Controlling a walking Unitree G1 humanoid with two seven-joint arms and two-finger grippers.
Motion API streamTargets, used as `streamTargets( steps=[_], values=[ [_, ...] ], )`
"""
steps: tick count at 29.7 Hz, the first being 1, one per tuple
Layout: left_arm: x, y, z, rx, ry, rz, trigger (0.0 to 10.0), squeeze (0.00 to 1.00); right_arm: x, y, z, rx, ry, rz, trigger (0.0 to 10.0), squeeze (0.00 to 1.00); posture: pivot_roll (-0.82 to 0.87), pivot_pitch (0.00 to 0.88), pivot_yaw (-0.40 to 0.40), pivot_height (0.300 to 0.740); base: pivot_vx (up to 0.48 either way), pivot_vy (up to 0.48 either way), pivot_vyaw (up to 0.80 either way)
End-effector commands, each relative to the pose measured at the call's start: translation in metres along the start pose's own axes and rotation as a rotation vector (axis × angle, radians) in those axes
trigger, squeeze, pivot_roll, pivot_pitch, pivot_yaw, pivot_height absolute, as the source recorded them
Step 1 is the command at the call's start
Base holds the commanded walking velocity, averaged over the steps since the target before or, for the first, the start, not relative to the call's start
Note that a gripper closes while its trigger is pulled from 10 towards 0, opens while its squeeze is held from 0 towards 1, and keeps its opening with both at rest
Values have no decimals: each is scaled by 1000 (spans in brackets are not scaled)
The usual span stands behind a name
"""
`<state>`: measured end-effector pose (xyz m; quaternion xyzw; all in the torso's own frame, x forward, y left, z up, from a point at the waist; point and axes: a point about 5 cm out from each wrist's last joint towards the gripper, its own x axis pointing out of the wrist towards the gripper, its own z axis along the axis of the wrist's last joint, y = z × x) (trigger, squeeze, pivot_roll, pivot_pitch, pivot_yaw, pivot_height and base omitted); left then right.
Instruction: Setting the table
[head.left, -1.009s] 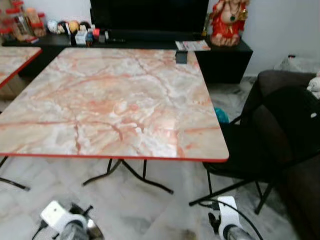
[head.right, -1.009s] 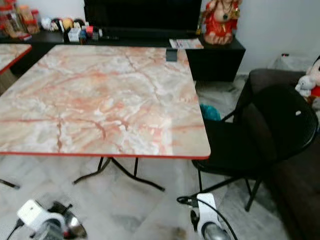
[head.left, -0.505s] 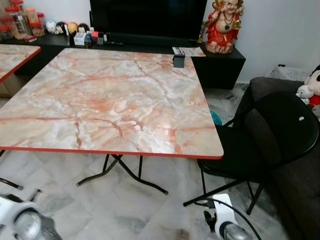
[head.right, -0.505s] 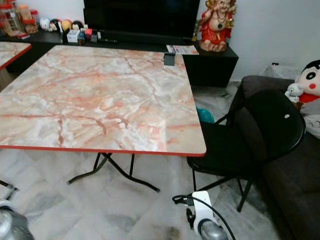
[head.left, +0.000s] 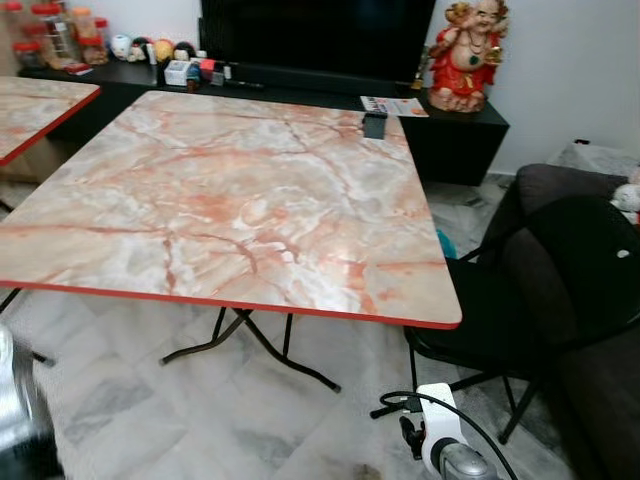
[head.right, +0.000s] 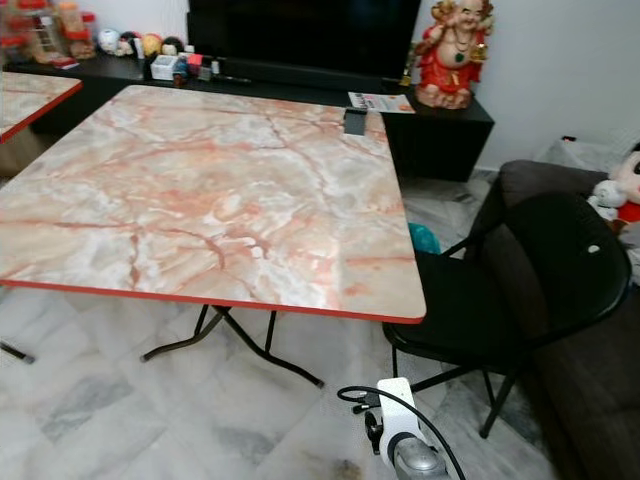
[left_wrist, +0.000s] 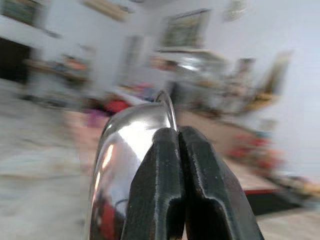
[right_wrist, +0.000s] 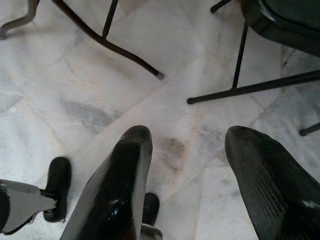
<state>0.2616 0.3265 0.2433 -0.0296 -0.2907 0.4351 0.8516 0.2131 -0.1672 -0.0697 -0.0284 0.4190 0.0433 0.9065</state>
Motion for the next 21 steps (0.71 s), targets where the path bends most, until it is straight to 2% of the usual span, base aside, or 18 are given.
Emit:
streamTargets(
  steps=[1,3,4,6,8,10,11,12,14,17,18,21],
  values=[
    [-4,-27,4,-139,52,-130,10000,0,0,-4,0,14,0,-17,10000,0,63,0,-56,732,0,0,0],
    [-8,-50,6,-303,121,-247,10000,0,-1,-5,0,23,-2,-22,10000,0,58,0,-52,732,0,0,0],
    [-12,-62,3,-425,211,-301,10000,0,-1,-5,0,26,-3,-26,10000,0,57,0,-52,732,0,0,0],
    [-15,-69,-4,-503,281,-310,10000,0,-1,-6,0,28,-2,-28,10000,0,57,0,-52,732,0,0,0],
    [-22,-80,-14,-646,379,-349,10000,0,-1,-6,-1,29,-2,-29,10000,0,43,0,-47,732,0,0,0],
    [-24,-82,-16,-670,391,-354,10000,0,-1,-6,0,30,-2,-29,10000,0,43,0,-47,732,0,0,0],
    [-34,-92,-29,-830,497,-348,10000,0,-1,-7,0,34,-4,-33,10000,0,33,0,-46,732,0,0,0],
    [-38,-95,-34,-884,534,-335,10000,0,-1,-7,0,35,-5,-34,10000,0,33,0,-46,732,0,0,0],
    [-50,-104,-49,-986,628,-318,10000,0,-1,-9,-1,41,-4,-40,10000,0,22,0,-43,732,0,0,0],
    [-62,-112,-63,-1045,714,-287,10000,0,-2,-10,-2,42,-5,-43,10000,0,16,0,-43,732,0,0,0],
    [-70,-116,-70,-1127,768,-270,10000,0,-2,-11,-3,44,-3,-47,10000,0,11,0,-43,732,0,0,0],
    [-77,-119,-77,-1161,810,-258,10000,0,-2,-12,-4,44,-1,-49,10000,0,4,0,-40,732,0,0,0]
  ],
)
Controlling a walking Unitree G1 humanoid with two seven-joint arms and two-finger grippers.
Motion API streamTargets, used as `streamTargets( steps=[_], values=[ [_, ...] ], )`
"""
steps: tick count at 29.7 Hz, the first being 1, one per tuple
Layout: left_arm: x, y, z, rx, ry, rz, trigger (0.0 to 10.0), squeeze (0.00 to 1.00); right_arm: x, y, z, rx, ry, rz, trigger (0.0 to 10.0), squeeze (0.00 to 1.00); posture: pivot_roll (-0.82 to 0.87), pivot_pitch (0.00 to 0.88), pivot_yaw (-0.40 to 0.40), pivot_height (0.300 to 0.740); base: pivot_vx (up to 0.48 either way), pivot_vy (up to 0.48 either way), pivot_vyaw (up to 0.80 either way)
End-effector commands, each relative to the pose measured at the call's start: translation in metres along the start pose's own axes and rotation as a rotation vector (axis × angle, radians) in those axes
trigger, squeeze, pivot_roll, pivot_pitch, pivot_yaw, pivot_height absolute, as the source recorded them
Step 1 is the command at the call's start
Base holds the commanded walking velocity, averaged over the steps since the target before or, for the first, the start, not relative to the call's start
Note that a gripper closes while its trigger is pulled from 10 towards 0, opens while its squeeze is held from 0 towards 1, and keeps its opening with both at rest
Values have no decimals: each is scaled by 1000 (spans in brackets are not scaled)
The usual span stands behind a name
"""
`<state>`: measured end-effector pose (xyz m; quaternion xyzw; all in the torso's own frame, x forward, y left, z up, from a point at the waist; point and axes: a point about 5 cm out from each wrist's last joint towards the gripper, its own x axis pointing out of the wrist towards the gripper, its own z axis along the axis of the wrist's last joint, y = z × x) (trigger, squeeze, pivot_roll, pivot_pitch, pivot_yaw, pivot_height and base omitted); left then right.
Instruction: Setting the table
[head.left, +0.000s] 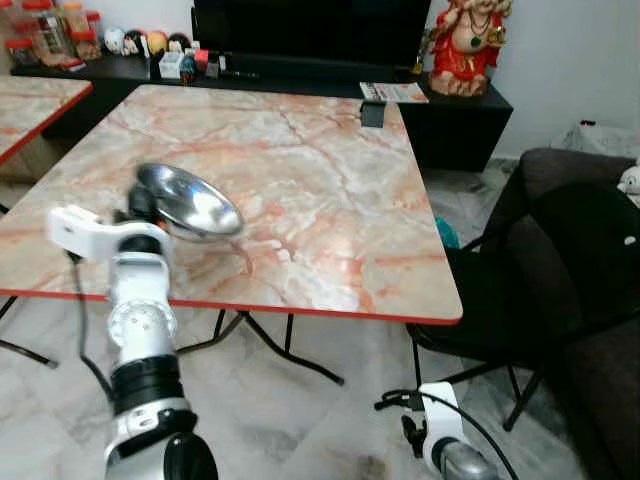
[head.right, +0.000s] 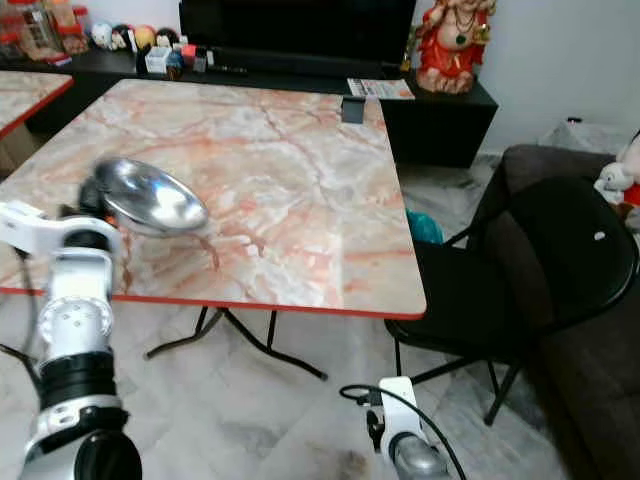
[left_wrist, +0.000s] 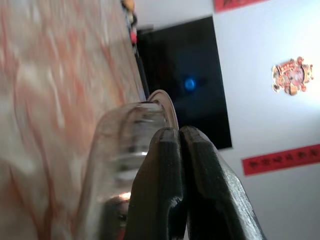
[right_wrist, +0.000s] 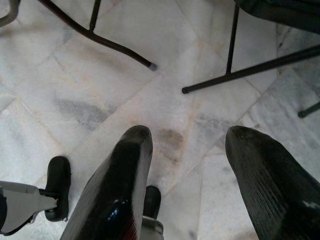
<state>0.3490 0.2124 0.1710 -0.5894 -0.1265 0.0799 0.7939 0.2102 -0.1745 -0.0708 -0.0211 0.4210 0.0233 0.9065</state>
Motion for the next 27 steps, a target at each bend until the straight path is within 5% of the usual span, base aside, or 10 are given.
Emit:
streamTargets(
  steps=[1,7,26,27],
  values=[
    [4,-4,-6,-64,19,-23,10000,0,-1,-6,-1,15,-5,-20,10000,0,4,0,-40,732,0,0,0],
    [5,15,-22,-145,65,36,10000,0,-1,-8,-1,24,-8,-30,10000,0,-15,0,-30,732,0,0,0],
    [-1,46,-21,-33,64,169,10000,0,-3,-10,-7,32,1,-36,10000,0,-23,0,-30,732,0,0,0],
    [-2,48,-21,-26,64,184,10000,137,-3,-10,-6,32,1,-36,10000,0,-25,0,-30,732,0,0,0]
  ],
)
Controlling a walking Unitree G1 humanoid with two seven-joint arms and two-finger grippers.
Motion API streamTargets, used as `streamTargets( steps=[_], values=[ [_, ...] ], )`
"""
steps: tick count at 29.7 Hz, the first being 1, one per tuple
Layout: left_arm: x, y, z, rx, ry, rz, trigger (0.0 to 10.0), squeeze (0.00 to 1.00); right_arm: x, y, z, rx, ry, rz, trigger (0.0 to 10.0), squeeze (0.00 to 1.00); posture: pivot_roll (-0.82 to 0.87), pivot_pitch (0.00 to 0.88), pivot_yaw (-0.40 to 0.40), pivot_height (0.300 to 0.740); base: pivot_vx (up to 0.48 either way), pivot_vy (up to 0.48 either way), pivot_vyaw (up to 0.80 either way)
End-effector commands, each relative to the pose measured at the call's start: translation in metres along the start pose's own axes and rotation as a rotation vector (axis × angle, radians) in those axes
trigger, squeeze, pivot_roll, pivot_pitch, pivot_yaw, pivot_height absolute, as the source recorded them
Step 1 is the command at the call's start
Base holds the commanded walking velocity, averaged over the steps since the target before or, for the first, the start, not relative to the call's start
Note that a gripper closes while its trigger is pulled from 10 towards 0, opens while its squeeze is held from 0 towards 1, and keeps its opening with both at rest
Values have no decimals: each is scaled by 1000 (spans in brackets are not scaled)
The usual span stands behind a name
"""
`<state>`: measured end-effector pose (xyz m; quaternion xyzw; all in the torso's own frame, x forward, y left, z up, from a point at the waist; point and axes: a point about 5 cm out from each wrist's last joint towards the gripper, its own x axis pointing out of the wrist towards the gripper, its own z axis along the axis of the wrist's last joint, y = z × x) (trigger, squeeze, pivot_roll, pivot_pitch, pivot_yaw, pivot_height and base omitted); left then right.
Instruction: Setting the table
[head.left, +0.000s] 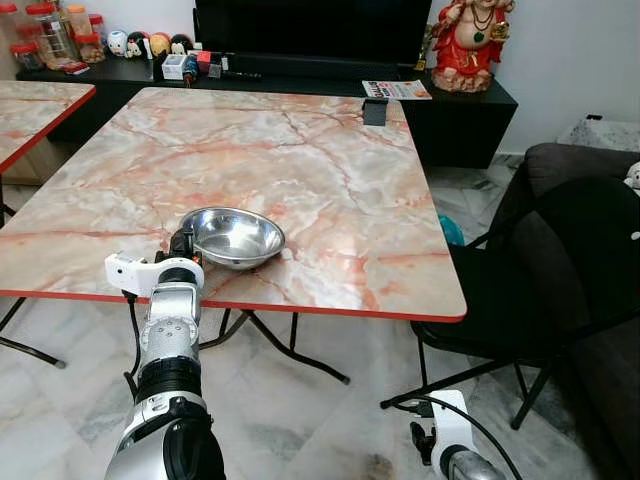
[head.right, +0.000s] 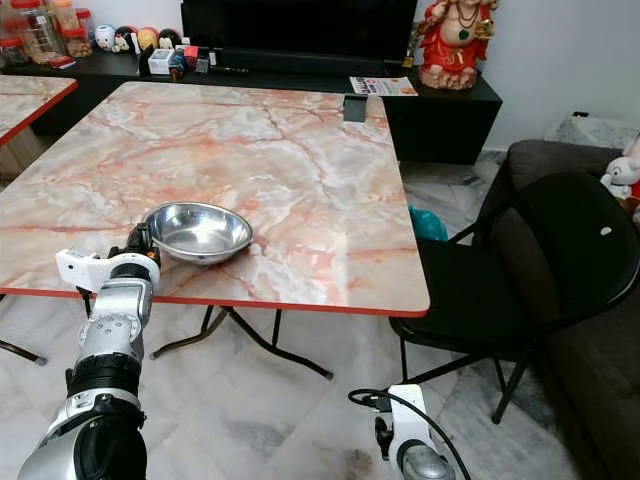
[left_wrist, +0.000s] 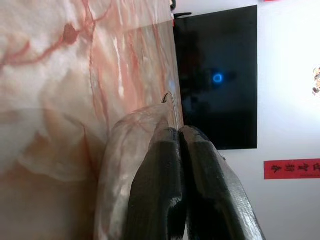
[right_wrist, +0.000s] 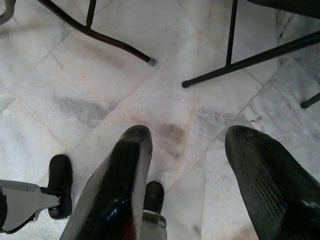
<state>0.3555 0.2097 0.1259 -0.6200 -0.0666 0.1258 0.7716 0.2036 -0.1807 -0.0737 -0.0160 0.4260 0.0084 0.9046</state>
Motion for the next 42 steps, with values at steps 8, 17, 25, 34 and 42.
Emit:
streamTargets(
  steps=[8,17,25,34,42],
  values=[
    [-2,12,-5,80,12,84,10000,0,0,-6,1,10,-9,-15,10000,0,-24,0,-35,732,0,0,0],
    [1,9,-1,85,-11,87,10000,0,0,-6,2,13,-11,-17,10000,0,-28,0,-35,732,0,0,0],
    [5,6,7,82,-47,91,10000,0,0,-7,2,14,-9,-16,10000,0,-33,0,-35,732,0,0,0],
    [8,4,9,97,-69,93,10000,0,0,-7,3,15,-13,-18,10000,0,-36,0,-36,732,0,0,0],
    [-4,-4,34,479,-232,17,10000,0,0,-8,3,21,-19,-20,10000,0,-37,0,-31,732,0,0,0]
  ],
)
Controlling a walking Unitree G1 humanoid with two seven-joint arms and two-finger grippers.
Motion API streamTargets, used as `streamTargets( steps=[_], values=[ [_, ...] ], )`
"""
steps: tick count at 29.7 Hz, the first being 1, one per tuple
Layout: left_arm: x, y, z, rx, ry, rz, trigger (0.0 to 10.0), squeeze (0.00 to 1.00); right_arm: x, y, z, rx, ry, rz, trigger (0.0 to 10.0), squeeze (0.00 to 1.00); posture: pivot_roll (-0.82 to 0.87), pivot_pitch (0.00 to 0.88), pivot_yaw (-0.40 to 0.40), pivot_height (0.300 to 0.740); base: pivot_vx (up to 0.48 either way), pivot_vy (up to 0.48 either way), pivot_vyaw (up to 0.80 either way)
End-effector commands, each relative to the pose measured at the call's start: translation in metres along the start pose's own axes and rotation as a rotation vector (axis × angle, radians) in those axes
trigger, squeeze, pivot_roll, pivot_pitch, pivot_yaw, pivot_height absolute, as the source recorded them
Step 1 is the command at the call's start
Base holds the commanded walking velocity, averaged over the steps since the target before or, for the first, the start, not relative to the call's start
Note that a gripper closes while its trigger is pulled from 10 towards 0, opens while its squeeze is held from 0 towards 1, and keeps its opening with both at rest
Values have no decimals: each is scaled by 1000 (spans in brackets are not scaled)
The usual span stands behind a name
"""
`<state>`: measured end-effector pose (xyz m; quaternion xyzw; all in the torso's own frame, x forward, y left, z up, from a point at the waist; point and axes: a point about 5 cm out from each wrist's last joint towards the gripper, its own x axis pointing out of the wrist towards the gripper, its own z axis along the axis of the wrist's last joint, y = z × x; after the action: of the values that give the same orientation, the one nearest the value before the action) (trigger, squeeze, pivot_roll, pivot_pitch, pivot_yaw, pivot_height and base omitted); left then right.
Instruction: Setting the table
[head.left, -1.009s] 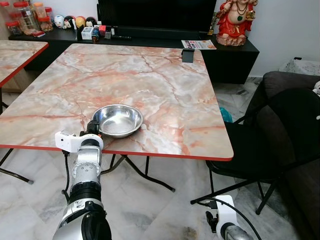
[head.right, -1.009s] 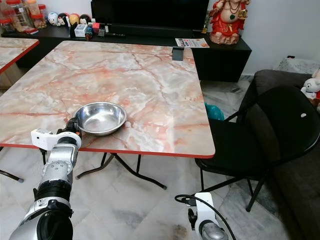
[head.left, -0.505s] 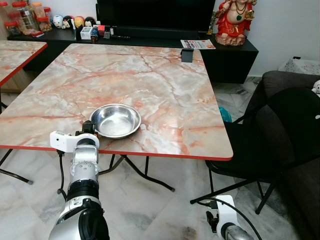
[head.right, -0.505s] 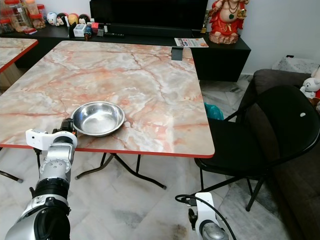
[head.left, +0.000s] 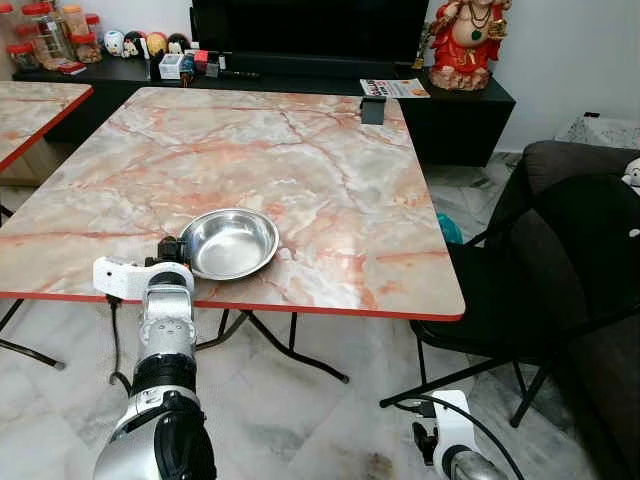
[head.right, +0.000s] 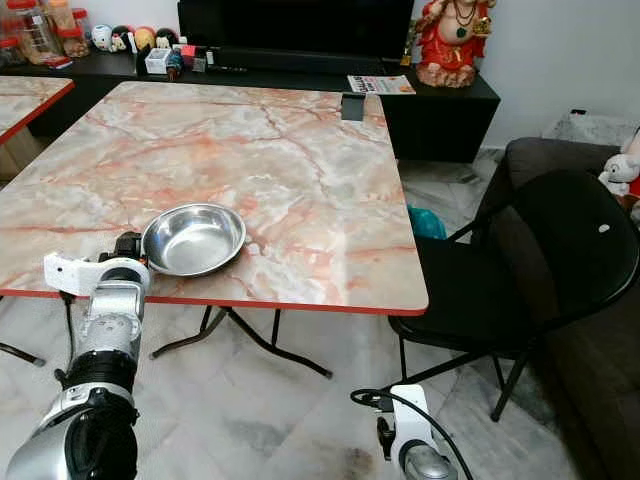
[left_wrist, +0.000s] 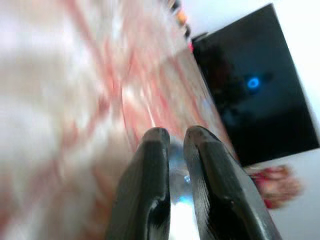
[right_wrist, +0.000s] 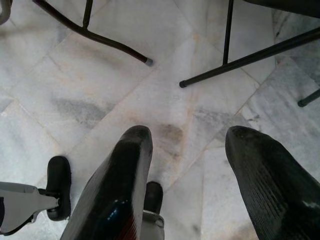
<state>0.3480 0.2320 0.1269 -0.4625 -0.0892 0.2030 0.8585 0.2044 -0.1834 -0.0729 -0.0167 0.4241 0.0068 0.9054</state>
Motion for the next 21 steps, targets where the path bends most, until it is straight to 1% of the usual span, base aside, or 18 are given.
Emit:
streamTargets(
  steps=[1,2,3,4,5,7,8,9,10,12,14,15,16,17,18,19,20,21],
  values=[
    [-4,-2,25,208,-141,-30,10000,0,0,-6,2,22,-16,-17,10000,0,-35,0,-31,732,0,0,0],
    [-4,-2,25,208,-141,-30,10000,0,0,-6,2,22,-16,-17,10000,0,-35,0,-31,732,0,0,0],
    [-7,0,38,331,-213,-42,10000,0,0,-5,2,23,-17,-17,10000,0,-26,0,-34,732,0,0,0],
    [-10,0,45,404,-258,-53,10000,0,0,-5,2,22,-18,-16,10000,0,-26,0,-34,732,0,0,0],
    [-10,0,45,404,-258,-53,10000,0,0,-5,2,22,-18,-16,10000,0,-26,0,-34,732,0,0,0],
    [-17,4,64,702,-348,-68,10000,0,-1,-4,1,19,-14,-10,10000,0,-6,0,-37,732,0,0,0],
    [-19,5,68,790,-367,-75,10000,0,-1,-3,0,18,-12,-7,10000,0,-4,0,-37,732,0,0,0],
    [-21,13,72,864,-367,-59,10000,0,0,-2,0,16,-10,-4,10000,0,2,0,-36,732,0,0,0],
    [-21,13,72,864,-367,-59,10000,0,0,-2,0,16,-10,-4,10000,0,2,0,-36,732,0,0,0],
    [-24,23,75,925,-364,-34,10000,0,0,0,-1,15,-9,-1,10000,0,4,0,-36,732,0,0,0],
    [-25,24,75,934,-364,-28,10000,0,0,0,-1,15,-9,-1,10000,0,4,0,-36,732,0,0,0],
    [-35,59,80,1180,-327,23,10000,0,0,3,-1,17,-8,4,10000,0,7,0,-22,732,0,0,0],
    [-40,75,83,1268,-302,55,10000,0,0,4,-1,19,-8,5,10000,0,7,0,-22,732,0,0,0],
    [-50,104,86,1368,-245,138,10000,0,0,4,-2,21,-6,4,10000,0,8,0,-21,732,0,0,0],
    [-50,104,86,1368,-245,138,10000,0,0,4,-2,21,-6,4,10000,0,8,0,-21,732,0,0,0],
    [-57,122,87,1436,-199,195,10000,0,0,4,-3,22,-4,1,10000,0,12,0,-18,732,0,0,0],
    [-57,122,87,1436,-199,195,10000,0,0,4,-3,22,-4,1,10000,0,12,0,-18,732,0,0,0],
    [-63,133,85,1514,-167,201,10000,0,-1,4,-4,23,-1,-2,10000,0,14,0,-16,732,0,0,0]
  ],
)
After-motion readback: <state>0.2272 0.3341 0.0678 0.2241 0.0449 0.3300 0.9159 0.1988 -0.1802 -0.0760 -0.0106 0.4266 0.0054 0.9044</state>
